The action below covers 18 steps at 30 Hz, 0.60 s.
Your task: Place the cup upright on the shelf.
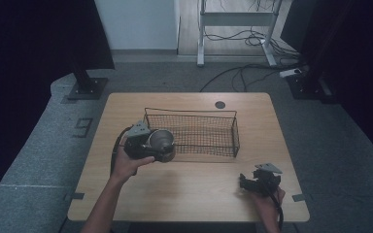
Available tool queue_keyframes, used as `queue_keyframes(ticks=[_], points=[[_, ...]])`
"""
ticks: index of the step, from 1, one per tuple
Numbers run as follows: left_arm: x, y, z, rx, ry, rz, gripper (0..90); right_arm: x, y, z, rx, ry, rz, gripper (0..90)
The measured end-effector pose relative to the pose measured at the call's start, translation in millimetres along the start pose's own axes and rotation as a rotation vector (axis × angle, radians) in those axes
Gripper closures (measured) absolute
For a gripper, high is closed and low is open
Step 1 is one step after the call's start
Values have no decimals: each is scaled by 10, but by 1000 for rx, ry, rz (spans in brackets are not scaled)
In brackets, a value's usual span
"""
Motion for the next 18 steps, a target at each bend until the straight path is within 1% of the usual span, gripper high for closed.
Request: queue_keyframes(ticks=[8,13,18], points=[[21,64,-31,3,3,3,144,-2,-1,-1,1,0,-3,48],[36,103,-50,7,13,5,144,-2,-1,0,1,0,-3,48],[45,136,-73,5,10,9,144,-2,0,0,1,0,-3,48]])
Point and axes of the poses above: each handheld gripper's, and its own axes: x roughly forward along the jaws, y roughly out of its top, z roughly to its right, the point moved 3 cm from there along x, roughly forward along the jaws, and after that the axes turned 14 degrees about x, right-handed, at the moved point
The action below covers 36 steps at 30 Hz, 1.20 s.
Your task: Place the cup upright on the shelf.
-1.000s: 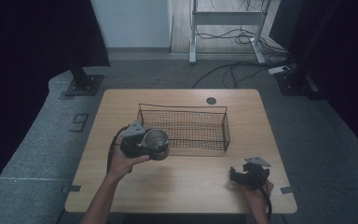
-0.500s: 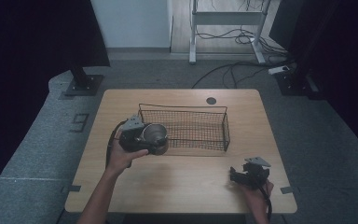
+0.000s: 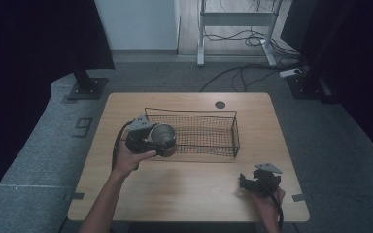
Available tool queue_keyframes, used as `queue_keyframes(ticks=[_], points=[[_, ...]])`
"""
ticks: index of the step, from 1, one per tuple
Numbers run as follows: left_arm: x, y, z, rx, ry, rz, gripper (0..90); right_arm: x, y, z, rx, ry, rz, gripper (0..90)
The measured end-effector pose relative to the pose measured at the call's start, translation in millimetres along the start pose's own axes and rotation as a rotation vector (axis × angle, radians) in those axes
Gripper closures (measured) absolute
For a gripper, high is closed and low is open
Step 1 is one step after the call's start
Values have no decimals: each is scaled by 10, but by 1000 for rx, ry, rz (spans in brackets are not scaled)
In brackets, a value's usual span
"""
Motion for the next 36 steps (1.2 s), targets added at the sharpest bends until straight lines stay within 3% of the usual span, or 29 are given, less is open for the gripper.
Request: queue_keyframes(ticks=[36], points=[[184,144,-155,9,14,-20,144,3,0,2,0,-1,5,50]])
Point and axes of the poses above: each handheld gripper's, and its own axes: x roughly forward along the jaws, y roughly out of its top, z roughly to its right, the point moved 3 cm from there along x, roughly forward along the jaws, and after that the axes turned 14 degrees about x, right-handed, at the moved point
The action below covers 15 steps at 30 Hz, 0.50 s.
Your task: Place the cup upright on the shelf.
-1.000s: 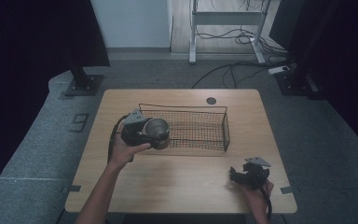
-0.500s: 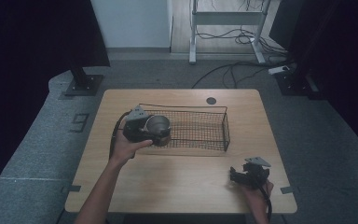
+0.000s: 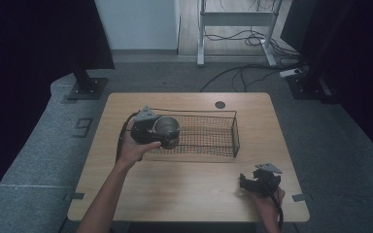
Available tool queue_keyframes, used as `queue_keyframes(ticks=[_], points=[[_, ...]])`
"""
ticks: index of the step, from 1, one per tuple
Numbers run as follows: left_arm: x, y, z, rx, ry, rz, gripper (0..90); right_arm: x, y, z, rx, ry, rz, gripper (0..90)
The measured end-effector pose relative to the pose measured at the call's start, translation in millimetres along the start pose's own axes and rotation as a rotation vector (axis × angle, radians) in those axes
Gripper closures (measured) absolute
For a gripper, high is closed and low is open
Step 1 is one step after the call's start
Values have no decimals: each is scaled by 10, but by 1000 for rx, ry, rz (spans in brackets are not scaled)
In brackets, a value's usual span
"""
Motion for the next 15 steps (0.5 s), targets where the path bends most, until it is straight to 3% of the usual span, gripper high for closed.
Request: queue_keyframes(ticks=[15], points=[[106,10,-70,-15,-10,-4,144,0,0,0,0,0,0,50]])
Point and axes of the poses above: each handheld gripper's, and its own axes: x roughly forward along the jaws, y roughly out of its top, z roughly to its right, the point moved 3 cm from there along x, roughly forward along the jaws, and after that the axes turned 14 degrees about x, right-handed, at the moved point
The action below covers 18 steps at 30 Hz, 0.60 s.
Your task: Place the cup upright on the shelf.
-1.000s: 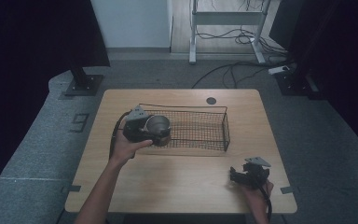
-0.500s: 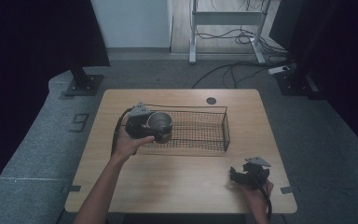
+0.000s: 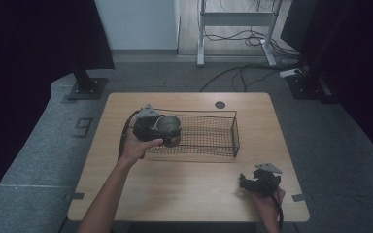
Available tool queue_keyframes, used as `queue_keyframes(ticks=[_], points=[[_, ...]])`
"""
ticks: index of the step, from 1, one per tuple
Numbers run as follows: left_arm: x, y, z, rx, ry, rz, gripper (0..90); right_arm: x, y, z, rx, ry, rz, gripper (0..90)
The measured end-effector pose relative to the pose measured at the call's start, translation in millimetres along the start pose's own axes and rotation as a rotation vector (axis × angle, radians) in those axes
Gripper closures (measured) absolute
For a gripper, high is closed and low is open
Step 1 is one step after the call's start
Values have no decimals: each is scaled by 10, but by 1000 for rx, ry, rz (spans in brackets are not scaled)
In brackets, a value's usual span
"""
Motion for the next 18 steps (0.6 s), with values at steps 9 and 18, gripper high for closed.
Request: queue_keyframes(ticks=[9,18], points=[[59,-24,-96,-23,3,-4,144,0,0,0,0,0,0,50],[117,51,-176,-23,5,-7,144,0,0,0,0,0,0,50]])
Point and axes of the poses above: each handheld gripper's, and its own axes: x roughly forward along the jaws, y roughly out of its top, z roughly to its right, the point moved 3 cm from there along x, roughly forward along the jaws, and after that the axes turned 14 degrees about x, right-handed, at the moved point
